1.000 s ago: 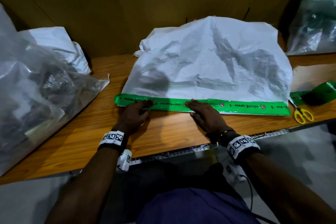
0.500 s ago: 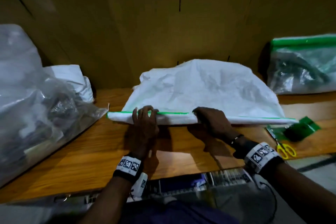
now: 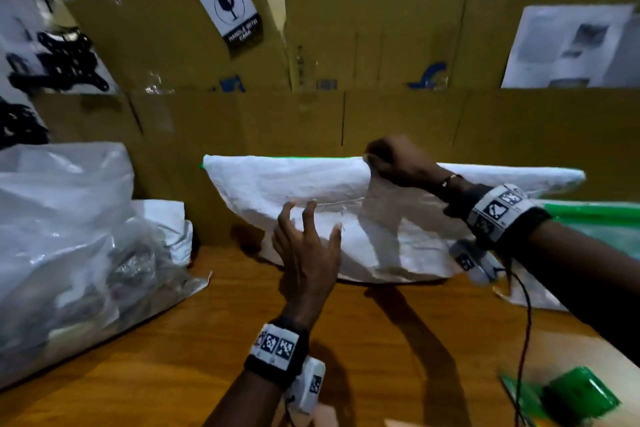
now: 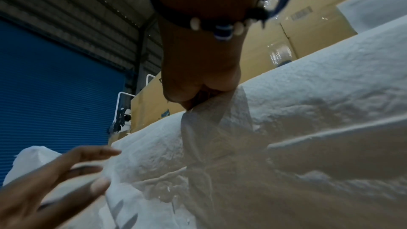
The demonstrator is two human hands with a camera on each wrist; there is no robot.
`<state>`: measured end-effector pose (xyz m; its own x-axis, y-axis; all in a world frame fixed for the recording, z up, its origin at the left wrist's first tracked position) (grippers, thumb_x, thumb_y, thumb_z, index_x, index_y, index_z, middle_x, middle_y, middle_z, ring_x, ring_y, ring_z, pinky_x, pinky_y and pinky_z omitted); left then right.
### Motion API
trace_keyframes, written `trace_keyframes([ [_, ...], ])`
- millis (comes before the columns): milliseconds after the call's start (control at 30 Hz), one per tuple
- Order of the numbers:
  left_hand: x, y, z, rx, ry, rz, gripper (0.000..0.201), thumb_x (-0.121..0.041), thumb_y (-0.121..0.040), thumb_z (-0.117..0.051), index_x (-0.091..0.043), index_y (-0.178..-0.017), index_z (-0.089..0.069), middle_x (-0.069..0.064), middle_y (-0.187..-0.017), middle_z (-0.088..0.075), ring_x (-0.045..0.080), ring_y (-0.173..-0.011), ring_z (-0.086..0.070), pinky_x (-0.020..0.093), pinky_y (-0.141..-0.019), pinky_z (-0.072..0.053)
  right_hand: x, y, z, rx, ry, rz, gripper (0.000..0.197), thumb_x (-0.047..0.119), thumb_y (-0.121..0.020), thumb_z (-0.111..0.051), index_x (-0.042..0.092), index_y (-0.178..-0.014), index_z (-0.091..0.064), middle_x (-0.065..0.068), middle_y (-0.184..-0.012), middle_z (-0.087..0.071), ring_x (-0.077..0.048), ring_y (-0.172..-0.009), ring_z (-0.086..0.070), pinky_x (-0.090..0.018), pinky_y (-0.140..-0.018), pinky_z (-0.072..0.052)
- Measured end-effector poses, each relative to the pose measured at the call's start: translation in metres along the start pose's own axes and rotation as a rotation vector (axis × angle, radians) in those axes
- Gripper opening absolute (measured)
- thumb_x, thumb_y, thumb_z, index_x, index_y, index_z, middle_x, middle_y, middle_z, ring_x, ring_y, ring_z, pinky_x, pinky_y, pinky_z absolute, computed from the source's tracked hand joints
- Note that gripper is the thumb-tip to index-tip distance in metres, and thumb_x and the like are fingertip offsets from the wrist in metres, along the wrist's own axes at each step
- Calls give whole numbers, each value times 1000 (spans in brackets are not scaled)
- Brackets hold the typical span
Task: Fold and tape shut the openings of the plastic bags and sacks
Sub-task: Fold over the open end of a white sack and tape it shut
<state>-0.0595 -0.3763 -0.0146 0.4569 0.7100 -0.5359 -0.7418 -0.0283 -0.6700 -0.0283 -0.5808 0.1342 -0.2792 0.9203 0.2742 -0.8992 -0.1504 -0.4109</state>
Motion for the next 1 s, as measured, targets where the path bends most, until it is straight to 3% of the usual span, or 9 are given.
trace_keyframes([
  [200,0,-7,-11,95,185,145,93,-70,-88,-65,-43,-162,-17,9,-171,-3,35,-157,-15,67,-118,-30,31,-56,46,-37,15,47,25,22,-99,-59,3,-86,-70,-18,-81,-68,-35,-74,-60,-42,-62,-43],
  [333,19,-37,-7,178,359,219,111,-86,-73,-67,-59,-159,-2,-2,-174,8,28,-161,-5,71,-116,-31,53,-85,61,-92,-7,43,32,15,-96,-59,-1,-68,-53,-18,-69,-39,-23,-67,-31,-39,-59,-28],
  [500,38,-75,13,263,420,181,119,-87,-66,-67,-57,-160,-1,0,-175,1,11,-160,1,56,-126,-20,79,-99,70,-122,-112,-73,36,13,-95,-64,2,-63,-51,-12,-69,-33,-21,-67,-27,-38,-60,-19],
  [567,43,-88,21,281,418,125,120,-85,-66,-69,-55,-161,-2,-1,-175,-1,10,-159,-4,43,-125,-21,80,-96,72,-146,-185,-165,41,13,-95,-64,9,-59,-46,-7,-60,-32,-19,-56,-26,-35,-54,-20],
  [633,47,-98,24,322,410,72,121,-84,-65,-70,-55,-161,-2,-3,-175,-2,10,-158,-8,34,-121,-22,72,-84,72,-160,-250,-283,36,14,-95,-63,8,-60,-55,0,-47,-38,-12,-40,-33,-28,-43,-25],
  [700,51,-104,21,395,390,20,122,-85,-63,-70,-58,-160,0,-5,-175,-2,11,-159,-7,42,-123,-24,63,-63,68,-170,-305,-371,32,16,-96,-62,4,-66,-66,5,-37,-46,-6,-29,-40,-20,-37,-30],
  [800,58,-96,9,528,341,-39,118,-84,-65,-69,-65,-156,4,-7,-175,6,13,-161,1,64,-122,-26,48,-19,53,-188,-393,-456,36,15,-98,-59,4,-64,-63,8,-35,-45,-5,-28,-38,-20,-38,-31],
  [900,57,-62,-2,645,315,-87,115,-82,-69,-71,-67,-154,6,-10,-174,13,24,-162,-1,74,-117,-24,28,28,34,-238,-440,-514,47,12,-99,-58,5,-53,-60,7,-36,-46,-4,-33,-39,-21,-43,-34],
  [1000,51,-15,-5,740,273,-133,113,-76,-77,-73,-65,-155,8,-15,-172,18,21,-162,1,76,-117,-16,-3,70,19,-300,-471,-609,45,12,-98,-60,12,-53,-59,10,-41,-50,-2,-39,-41,-22,-45,-33],
])
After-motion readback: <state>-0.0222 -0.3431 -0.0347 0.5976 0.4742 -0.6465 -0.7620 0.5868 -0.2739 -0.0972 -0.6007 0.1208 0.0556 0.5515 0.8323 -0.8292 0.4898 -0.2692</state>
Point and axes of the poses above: each hand's wrist, its own y-axis away from the middle knuckle, its own z-axis out of the back of the hand, x = y × z, the point moved 5 cm from there along -y, towards the middle knuckle
